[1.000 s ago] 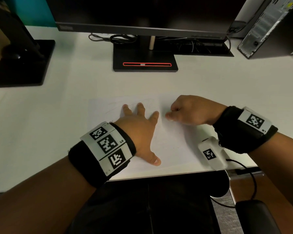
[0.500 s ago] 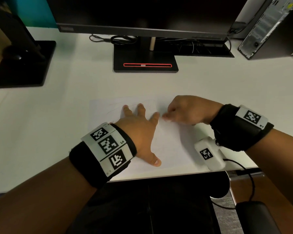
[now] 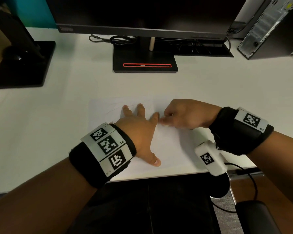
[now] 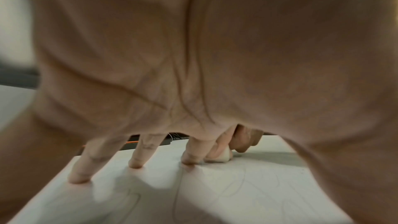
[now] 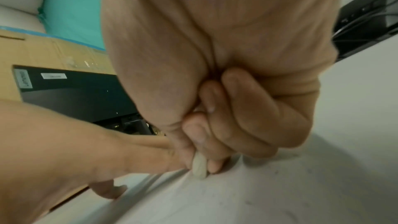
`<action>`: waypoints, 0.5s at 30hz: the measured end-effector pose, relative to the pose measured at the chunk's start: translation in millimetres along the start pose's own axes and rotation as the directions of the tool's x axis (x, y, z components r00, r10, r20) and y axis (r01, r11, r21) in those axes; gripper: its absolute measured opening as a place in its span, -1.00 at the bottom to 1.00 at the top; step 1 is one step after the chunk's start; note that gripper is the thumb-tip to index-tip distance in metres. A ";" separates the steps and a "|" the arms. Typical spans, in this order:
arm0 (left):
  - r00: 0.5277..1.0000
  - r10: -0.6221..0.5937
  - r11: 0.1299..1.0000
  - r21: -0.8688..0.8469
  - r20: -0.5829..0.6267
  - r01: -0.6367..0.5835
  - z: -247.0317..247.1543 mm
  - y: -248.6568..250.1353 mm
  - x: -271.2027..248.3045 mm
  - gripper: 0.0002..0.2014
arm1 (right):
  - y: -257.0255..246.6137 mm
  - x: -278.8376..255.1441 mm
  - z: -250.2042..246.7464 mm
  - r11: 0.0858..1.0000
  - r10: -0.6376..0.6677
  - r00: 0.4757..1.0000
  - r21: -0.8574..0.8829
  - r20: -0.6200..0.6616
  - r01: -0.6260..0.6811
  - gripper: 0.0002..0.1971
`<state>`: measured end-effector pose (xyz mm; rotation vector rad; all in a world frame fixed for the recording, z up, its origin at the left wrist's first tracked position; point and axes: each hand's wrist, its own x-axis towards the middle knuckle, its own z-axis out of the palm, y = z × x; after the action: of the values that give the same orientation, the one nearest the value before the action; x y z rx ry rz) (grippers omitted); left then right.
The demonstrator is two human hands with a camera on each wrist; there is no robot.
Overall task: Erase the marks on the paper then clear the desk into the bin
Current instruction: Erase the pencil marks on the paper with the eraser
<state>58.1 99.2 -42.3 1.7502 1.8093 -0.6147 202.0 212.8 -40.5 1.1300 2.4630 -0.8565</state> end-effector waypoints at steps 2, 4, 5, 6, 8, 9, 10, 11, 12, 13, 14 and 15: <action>1.000 -0.002 1.000 0.007 0.008 0.002 -0.7 0.4 -0.9 0.38 | 6.3 -3.1 -2.9 0.999 0.047 0.999 0.013 -0.024 -0.047 -0.55; 1.000 -0.004 1.000 0.020 0.011 0.004 -0.8 1.1 -2.0 0.38 | 13.5 -7.6 -7.8 0.994 0.109 0.989 -0.006 -0.103 -0.110 -0.54; 1.000 -0.005 1.000 0.023 0.009 0.004 -0.9 1.0 -2.4 0.38 | 16.4 -11.3 -8.2 0.991 0.130 0.984 -0.013 -0.122 -0.133 -0.55; 1.000 -0.005 1.000 0.024 0.007 0.005 -1.4 0.6 -2.7 0.38 | 17.8 -16.9 -7.1 0.990 0.140 0.982 0.001 -0.124 -0.141 -0.55; 1.000 -0.004 1.000 0.026 0.019 0.004 -2.8 -0.9 -3.1 0.39 | 18.8 -31.8 0.3 0.986 0.133 0.979 0.118 -0.153 -0.115 -0.56; 1.000 -0.001 1.000 0.025 0.026 0.000 -3.6 -1.4 -2.9 0.41 | 18.0 -42.0 5.5 0.972 0.136 0.971 0.216 -0.197 -0.093 -0.57; 0.999 0.001 1.000 0.027 0.032 -0.002 -4.5 -2.3 -2.8 0.43 | 15.8 -52.5 11.7 0.935 0.151 0.960 0.349 -0.234 -0.062 -0.59; 0.999 0.002 0.999 0.033 0.036 -0.003 -5.2 -3.5 -3.0 0.44 | 11.2 -63.7 18.7 0.851 0.172 0.956 0.525 -0.239 -0.022 -0.61; 0.999 0.001 0.999 0.041 0.039 -0.003 -5.8 -4.7 -3.8 0.45 | 4.8 -74.8 27.3 0.694 0.182 0.963 0.720 -0.197 0.016 -0.66; 0.999 0.001 0.999 0.050 0.041 -0.003 -6.4 -6.0 -4.7 0.46 | -3.2 -83.7 37.5 0.482 0.162 0.979 0.876 -0.122 0.029 -0.73; 0.999 0.004 0.998 0.061 0.044 -0.006 -7.0 -7.2 -5.7 0.47 | -9.6 -89.7 49.7 0.272 0.112 0.993 0.962 -0.046 0.014 -0.78; 0.999 0.007 0.997 0.072 0.048 -0.011 -7.5 -8.0 -6.5 0.48 | -13.9 -93.4 62.9 0.108 0.044 0.999 0.994 0.012 -0.017 -0.82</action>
<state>49.7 98.9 -32.8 1.7745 1.7661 -0.7207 253.1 111.5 -38.2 1.4420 1.5093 -2.7479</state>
